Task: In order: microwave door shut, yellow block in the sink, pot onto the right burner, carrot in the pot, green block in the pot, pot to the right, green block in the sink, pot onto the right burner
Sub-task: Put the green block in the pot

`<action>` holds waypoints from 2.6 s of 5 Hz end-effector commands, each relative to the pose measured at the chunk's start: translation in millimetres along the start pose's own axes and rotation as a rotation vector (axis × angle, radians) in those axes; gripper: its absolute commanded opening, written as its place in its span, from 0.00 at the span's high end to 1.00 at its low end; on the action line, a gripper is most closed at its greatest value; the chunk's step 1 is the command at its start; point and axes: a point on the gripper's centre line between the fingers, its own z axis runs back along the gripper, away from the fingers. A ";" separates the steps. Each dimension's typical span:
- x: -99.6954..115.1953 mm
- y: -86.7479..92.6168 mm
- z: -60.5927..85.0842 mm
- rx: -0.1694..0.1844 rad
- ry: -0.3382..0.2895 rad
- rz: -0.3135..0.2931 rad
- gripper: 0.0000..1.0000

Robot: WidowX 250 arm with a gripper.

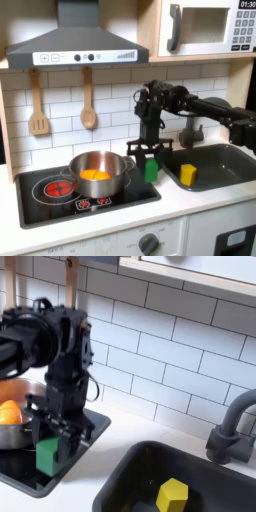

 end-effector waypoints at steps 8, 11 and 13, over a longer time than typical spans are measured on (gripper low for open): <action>24.0 90.0 11.2 0.107 -0.030 0.182 0.00; 25.2 74.1 18.0 0.048 -0.042 0.155 0.00; 17.9 65.8 32.0 0.041 -0.073 0.114 0.00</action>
